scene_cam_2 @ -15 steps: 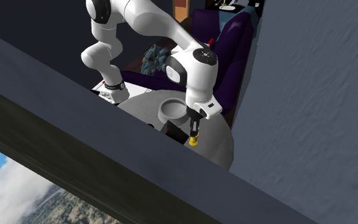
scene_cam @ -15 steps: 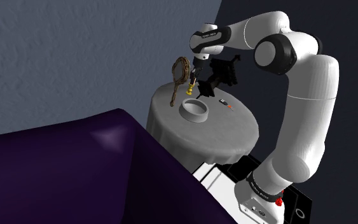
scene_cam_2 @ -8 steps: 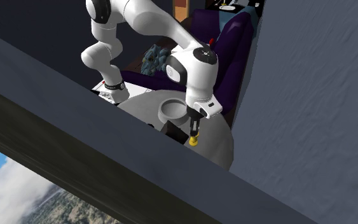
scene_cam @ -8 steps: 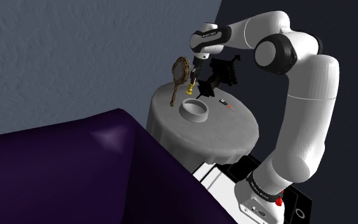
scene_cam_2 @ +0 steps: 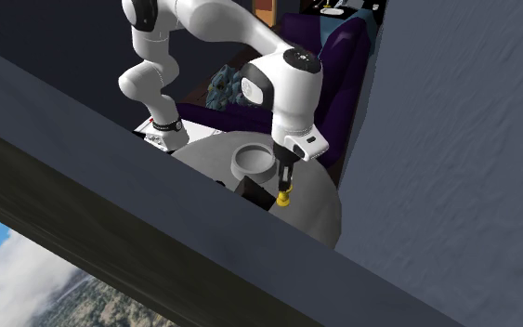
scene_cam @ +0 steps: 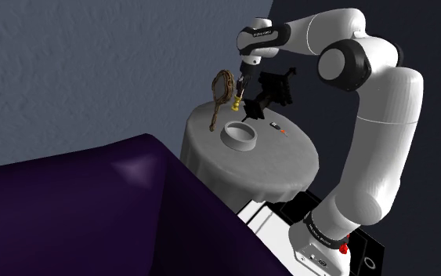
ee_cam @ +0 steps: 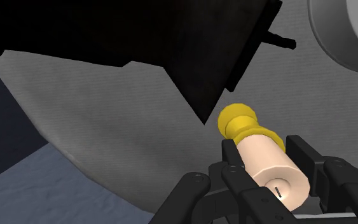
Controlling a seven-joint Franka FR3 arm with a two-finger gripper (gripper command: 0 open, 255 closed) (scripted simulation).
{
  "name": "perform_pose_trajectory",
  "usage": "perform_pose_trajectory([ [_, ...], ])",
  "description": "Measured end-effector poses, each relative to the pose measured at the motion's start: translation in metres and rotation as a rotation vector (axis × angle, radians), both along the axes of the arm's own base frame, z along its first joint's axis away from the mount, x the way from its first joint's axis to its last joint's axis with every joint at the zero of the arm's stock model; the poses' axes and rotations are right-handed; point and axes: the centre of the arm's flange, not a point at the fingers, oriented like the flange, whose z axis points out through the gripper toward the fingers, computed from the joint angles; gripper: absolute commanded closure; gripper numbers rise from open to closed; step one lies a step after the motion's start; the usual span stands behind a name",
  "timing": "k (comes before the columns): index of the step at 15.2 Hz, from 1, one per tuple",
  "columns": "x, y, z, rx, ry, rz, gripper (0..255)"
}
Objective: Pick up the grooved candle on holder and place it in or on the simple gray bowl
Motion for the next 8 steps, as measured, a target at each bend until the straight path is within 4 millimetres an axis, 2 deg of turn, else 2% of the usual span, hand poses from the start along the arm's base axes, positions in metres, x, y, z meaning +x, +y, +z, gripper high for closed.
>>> perform_pose_trajectory([
  [8,-0.001,0.001,0.043,0.0,0.0,0.0,255],
])
